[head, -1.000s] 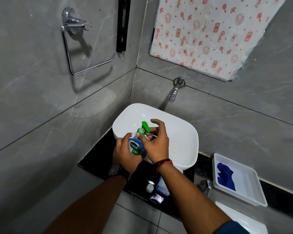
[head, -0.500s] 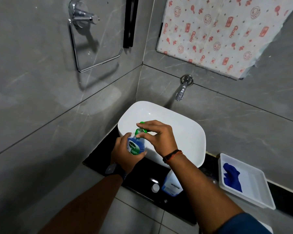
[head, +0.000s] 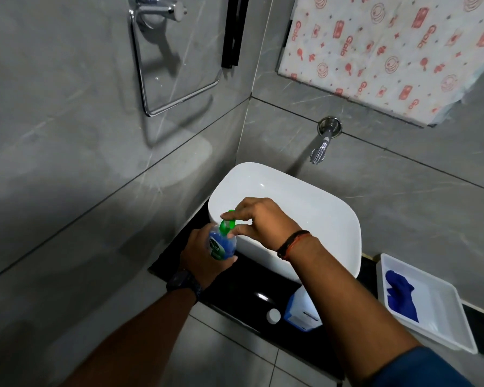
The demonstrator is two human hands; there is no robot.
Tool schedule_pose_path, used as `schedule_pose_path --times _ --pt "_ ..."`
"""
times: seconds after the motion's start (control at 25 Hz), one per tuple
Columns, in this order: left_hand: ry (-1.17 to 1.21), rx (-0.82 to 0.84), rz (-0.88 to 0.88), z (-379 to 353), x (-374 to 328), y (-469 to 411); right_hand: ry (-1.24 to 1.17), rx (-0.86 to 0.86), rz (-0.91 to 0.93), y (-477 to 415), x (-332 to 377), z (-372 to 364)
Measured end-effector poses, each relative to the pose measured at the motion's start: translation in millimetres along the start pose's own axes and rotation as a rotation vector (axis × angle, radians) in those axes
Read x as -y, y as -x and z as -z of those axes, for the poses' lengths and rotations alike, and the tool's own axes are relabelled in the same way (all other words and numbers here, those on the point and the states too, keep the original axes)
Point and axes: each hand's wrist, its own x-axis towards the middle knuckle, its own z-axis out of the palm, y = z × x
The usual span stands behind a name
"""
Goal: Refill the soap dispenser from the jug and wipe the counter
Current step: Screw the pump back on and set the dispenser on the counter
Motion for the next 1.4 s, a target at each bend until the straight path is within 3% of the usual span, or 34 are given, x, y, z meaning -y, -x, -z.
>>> schedule_pose_path --times 0.28,0.48,0.72,0.92,1.04,1.2,1.4 --pt "0.08 -0.006 0.095 -13.1 27.3 -6.1 0.015 -0.12 -0.117 -14.4 0.6 -39.1" --pt "0.167 -0.126 0.132 -27.1 64.0 -5.2 -0.217 -0.43 -0.356 19.9 -15.1 -123.9" --pt "0.145 -0.055 0.176 -37.1 101.0 -0.4 -0.078 -0.131 -0.503 59.0 -57.3 -241.8" --pt "0.128 -0.069 0.157 -45.3 117.5 3.1 0.103 -0.124 -0.464 46.2 -73.8 -282.8" --pt "0.098 -0.062 0.178 -42.3 127.1 6.6 0.08 -0.141 -0.456 47.7 -75.8 -286.1" --pt "-0.007 -0.087 0.252 -31.0 124.1 26.2 -0.176 -0.42 -0.512 55.7 -64.7 -249.5" --pt "-0.166 0.002 0.394 -39.1 78.0 69.7 -0.178 -0.894 -0.454 107.0 -47.8 -169.3"
